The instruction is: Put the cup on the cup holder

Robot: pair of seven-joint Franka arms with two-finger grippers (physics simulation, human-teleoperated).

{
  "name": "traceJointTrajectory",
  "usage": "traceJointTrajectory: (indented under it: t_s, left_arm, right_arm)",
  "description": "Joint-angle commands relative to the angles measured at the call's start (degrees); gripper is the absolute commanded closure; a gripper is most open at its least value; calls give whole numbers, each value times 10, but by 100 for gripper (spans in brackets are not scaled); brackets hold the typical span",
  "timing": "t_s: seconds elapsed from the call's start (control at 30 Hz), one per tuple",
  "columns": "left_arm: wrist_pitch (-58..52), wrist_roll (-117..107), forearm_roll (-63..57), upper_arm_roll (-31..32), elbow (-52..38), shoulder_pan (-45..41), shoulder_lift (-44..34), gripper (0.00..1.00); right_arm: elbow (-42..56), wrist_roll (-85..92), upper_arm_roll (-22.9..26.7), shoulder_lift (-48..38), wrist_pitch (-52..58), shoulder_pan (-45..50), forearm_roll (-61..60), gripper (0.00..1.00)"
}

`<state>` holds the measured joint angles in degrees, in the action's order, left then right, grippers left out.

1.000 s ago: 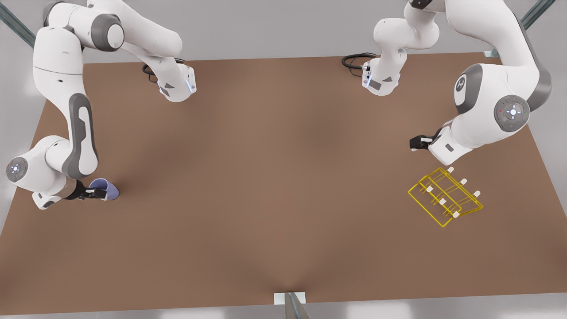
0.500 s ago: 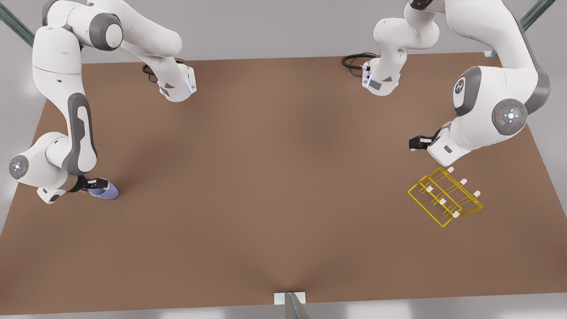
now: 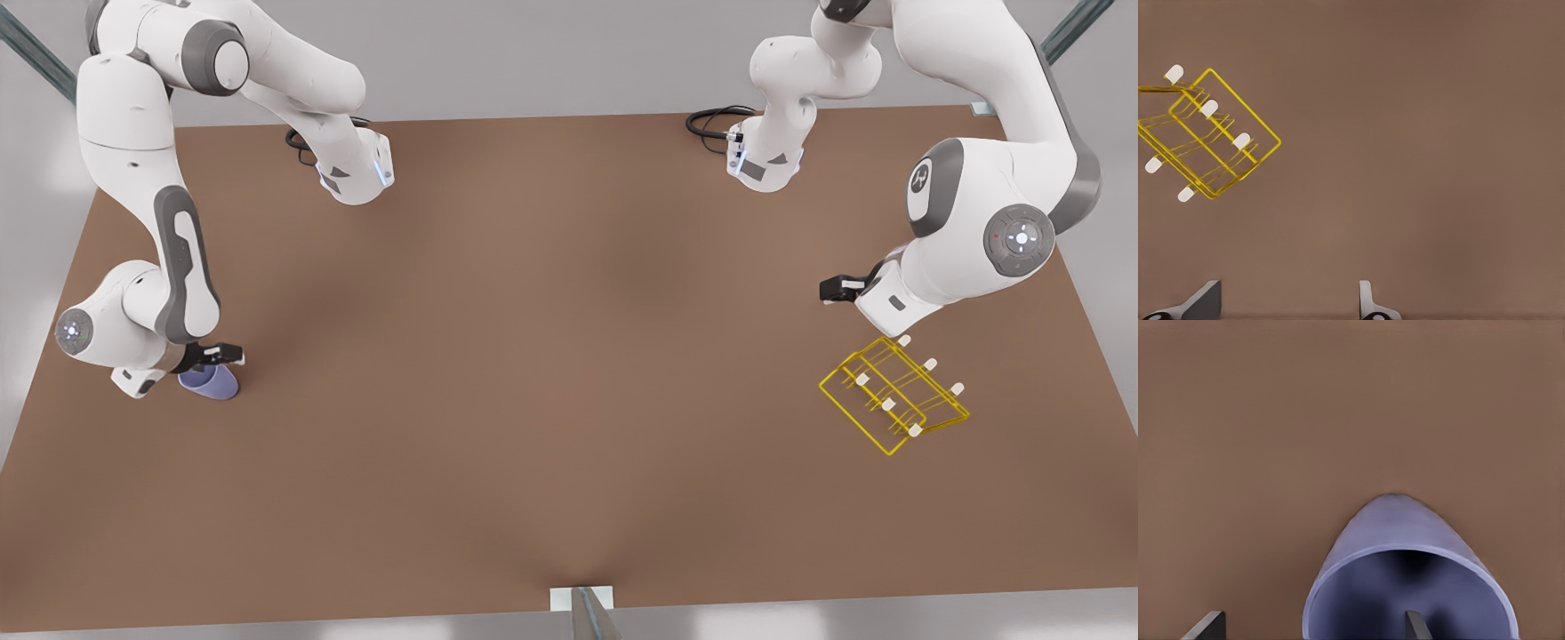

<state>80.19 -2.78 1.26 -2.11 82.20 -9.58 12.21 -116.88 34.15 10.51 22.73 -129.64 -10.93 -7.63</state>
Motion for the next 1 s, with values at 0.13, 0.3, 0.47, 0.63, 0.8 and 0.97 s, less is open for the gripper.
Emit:
traceJointTrajectory:
  t_s: [0.13, 0.3, 0.47, 0.63, 0.8, 0.97]
  left_arm:
    - [0, -1, 1, 0, 0, -1, 0, 0]
    - [6, -1, 7, -1, -3, 0, 7, 0]
    - [6, -1, 6, -1, -3, 0, 15, 0]
    - [6, -1, 6, -1, -3, 0, 15, 0]
    - [5, 1, 3, -1, -4, 0, 13, 0]
    - [-1, 1, 1, -3, -4, 0, 6, 0]
  right_arm:
    - [2, 29, -7, 3, -87, 1, -3, 37]
    - [-5, 29, -6, 7, -90, -1, -2, 49]
    - [-21, 28, -6, 7, -116, -1, -3, 79]
    - [-13, 27, -6, 7, -115, -1, -40, 79]
    - [64, 28, -6, -3, 21, 19, -41, 79]
    - [103, -208, -120, -29, 119, 46, -43, 79]
